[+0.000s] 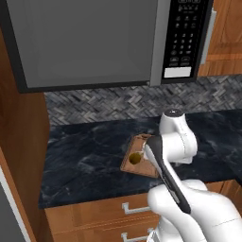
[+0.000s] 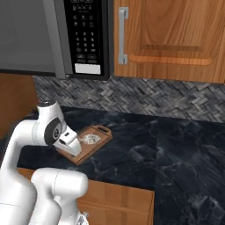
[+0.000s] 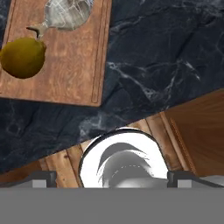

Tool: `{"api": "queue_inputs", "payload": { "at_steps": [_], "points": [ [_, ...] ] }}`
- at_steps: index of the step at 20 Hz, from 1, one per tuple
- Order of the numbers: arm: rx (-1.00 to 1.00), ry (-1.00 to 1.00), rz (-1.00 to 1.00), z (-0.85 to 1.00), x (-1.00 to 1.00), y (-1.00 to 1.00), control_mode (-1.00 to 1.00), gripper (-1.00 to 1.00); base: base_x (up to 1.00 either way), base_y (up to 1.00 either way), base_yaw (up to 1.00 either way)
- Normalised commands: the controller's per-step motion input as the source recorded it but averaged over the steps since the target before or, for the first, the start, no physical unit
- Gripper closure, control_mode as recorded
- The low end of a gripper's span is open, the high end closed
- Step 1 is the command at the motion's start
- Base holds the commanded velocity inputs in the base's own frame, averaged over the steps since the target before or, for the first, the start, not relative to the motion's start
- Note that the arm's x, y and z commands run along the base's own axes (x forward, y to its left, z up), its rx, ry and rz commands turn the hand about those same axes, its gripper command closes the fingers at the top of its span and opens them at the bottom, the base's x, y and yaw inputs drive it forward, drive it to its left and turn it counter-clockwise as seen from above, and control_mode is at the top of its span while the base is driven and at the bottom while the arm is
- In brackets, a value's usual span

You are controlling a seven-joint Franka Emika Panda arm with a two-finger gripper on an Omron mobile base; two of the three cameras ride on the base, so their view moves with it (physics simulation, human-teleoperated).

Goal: Retrieve a lemon from the fridge and place it on the cutting board with the fish.

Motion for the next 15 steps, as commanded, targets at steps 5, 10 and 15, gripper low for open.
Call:
{"api": "queue_inputs", "payload": {
  "at_steps": [5,10,15],
  "points": [
    [0.0,0.0,0.0,0.43,-0.67,-0.63,-1.0,-1.0,0.0,0.0,0.0],
    [0.0,-0.03,0.03,0.47,-0.8,-0.1,-1.0,-1.0,0.0,0.0,0.0],
    [0.0,-0.01,0.05,0.45,-0.62,0.0,-1.0,-1.0,0.0,0.0,0.0]
  ]
}}
